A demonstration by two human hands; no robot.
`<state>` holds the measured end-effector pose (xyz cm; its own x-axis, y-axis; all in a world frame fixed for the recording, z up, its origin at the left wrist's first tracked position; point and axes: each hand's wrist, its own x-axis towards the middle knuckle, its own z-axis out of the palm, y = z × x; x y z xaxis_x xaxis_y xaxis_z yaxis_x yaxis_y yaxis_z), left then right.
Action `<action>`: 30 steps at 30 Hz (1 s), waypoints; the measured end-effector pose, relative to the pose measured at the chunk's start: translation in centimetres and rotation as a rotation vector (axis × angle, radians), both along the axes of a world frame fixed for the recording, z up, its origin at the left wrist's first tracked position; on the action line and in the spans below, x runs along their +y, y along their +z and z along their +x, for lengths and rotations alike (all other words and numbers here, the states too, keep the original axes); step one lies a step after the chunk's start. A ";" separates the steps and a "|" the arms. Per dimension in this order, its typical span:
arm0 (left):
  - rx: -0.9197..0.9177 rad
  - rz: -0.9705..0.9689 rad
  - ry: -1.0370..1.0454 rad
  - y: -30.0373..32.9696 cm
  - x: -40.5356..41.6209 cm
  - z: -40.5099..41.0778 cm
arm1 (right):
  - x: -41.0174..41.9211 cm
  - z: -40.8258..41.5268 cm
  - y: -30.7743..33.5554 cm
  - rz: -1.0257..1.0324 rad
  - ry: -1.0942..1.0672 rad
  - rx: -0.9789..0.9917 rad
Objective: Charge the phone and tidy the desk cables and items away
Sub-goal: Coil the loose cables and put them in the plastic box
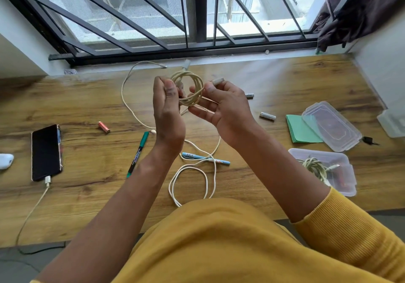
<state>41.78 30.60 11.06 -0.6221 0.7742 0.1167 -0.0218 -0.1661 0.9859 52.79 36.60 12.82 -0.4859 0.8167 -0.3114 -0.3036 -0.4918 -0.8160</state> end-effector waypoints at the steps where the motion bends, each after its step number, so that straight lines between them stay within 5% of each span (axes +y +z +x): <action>1: 0.028 0.006 -0.012 0.0 0.0 0.0 | 0.0 0.0 0.1 -0.046 -0.001 0.027; 8: 0.272 0.038 -0.087 0.5 -0.9 1.1 | 0.5 0.0 0.5 -0.290 -0.002 0.088; 16: 0.325 0.005 -0.126 0.4 -1.0 1.0 | 0.6 0.7 0.6 -0.359 0.044 0.058; 30: 0.431 -0.066 0.042 -0.2 0.5 0.0 | 1.1 1.1 1.1 -0.007 0.108 -0.043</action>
